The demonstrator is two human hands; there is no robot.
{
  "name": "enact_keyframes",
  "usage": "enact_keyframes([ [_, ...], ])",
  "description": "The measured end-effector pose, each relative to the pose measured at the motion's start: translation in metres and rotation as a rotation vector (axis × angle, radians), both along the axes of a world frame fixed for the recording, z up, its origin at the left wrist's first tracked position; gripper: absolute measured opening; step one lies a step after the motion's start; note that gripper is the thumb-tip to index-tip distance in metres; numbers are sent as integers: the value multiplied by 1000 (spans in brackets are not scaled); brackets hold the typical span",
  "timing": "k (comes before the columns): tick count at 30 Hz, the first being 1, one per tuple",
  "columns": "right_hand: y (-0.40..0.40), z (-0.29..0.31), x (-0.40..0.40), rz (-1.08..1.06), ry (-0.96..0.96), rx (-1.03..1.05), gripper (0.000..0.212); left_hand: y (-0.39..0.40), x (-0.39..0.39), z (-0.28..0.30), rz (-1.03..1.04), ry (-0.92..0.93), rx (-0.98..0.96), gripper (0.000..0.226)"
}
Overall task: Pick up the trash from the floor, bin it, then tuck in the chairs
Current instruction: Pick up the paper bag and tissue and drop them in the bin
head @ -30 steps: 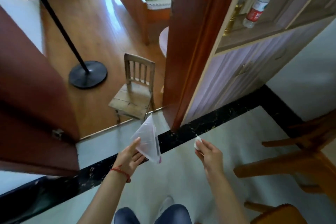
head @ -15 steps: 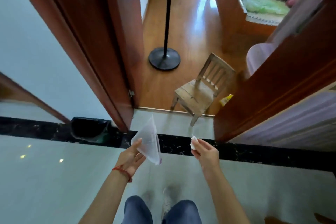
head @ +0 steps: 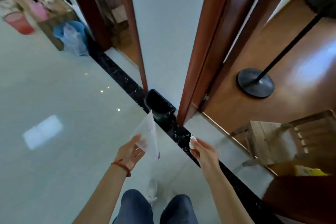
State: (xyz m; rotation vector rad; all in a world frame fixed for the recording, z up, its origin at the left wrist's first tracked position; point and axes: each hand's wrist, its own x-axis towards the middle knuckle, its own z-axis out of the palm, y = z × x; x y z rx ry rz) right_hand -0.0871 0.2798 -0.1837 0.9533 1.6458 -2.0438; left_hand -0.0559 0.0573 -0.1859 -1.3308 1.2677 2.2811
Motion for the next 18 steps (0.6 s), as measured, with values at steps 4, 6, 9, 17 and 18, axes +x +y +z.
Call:
enact_keyframes([
  [4,-41,-7,-18,131,2,10,8,-36,14,-3,130,-21,2,11],
  [6,-59,-11,-24,188,11,15,28,-53,16,-5,174,-21,2,12],
  [9,-90,-14,-33,261,21,17,42,-82,16,-11,212,-13,14,15],
  [17,-197,-15,-79,185,-8,4,8,-194,-32,-16,169,-9,-8,21],
  [18,-211,-16,-84,160,-6,-3,10,-210,-39,-16,151,-13,-15,23],
])
